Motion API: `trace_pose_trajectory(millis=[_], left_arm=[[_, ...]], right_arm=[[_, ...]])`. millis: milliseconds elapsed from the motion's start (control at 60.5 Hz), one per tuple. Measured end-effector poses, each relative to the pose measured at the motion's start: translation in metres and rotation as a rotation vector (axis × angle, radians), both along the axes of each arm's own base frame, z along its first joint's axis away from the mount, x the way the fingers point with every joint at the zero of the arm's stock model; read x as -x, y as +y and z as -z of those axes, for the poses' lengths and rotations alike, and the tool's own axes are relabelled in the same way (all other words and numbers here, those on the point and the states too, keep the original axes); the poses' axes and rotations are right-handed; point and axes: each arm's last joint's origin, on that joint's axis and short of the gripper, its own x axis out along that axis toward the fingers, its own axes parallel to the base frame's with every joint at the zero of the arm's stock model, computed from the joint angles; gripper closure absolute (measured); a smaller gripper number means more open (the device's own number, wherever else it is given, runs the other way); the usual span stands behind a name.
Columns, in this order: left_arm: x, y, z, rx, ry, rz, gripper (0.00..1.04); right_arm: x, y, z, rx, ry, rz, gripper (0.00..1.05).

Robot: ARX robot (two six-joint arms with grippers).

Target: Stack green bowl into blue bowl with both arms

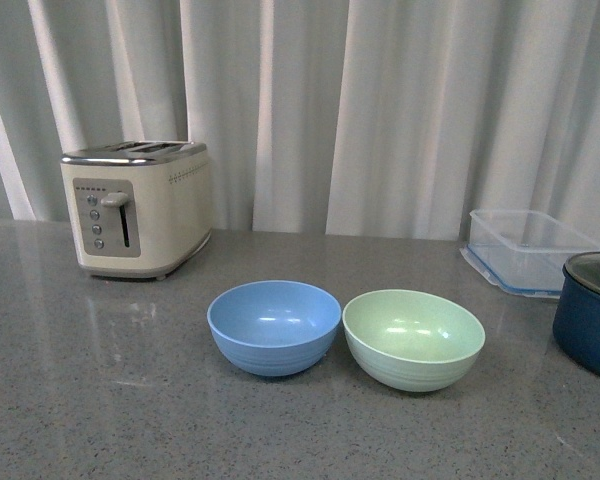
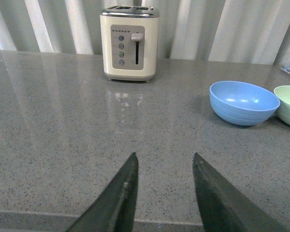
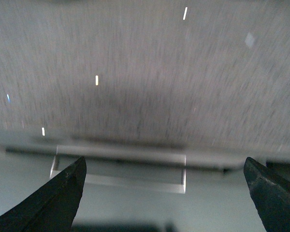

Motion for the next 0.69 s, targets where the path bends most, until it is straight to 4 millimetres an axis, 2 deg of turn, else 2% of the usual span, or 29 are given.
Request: trace_pose_trajectory(millis=[17,83,265,380,546,695], left_arm=[[0.000,0.000,0.000,0.000,0.000,0.000,0.45],[0.000,0.000,0.000,0.000,0.000,-0.001,0.35],[0.000,0.000,0.000,0.000,0.000,-0.001,0.05],[0.000,0.000,0.000,0.000,0.000,-0.001,0.07],[0.000,0.000,0.000,0.000,0.000,-0.001,0.07],[0.000,0.000,0.000,0.000,0.000,-0.001,0.07]], right_arm=[[-0.003,0.002,-0.003,0.004,0.075,-0.007,0.10],[-0.020,0.008,-0.011,0.000,0.193,-0.033,0.10],[-0.078,0.031,-0.049,-0.035,0.203,-0.079,0.10],[-0.114,0.045,-0.063,-0.084,0.223,-0.079,0.10],[-0.156,0.054,-0.063,-0.131,0.281,-0.060,0.10],[-0.184,0.057,-0.061,-0.143,0.300,-0.052,0.10]])
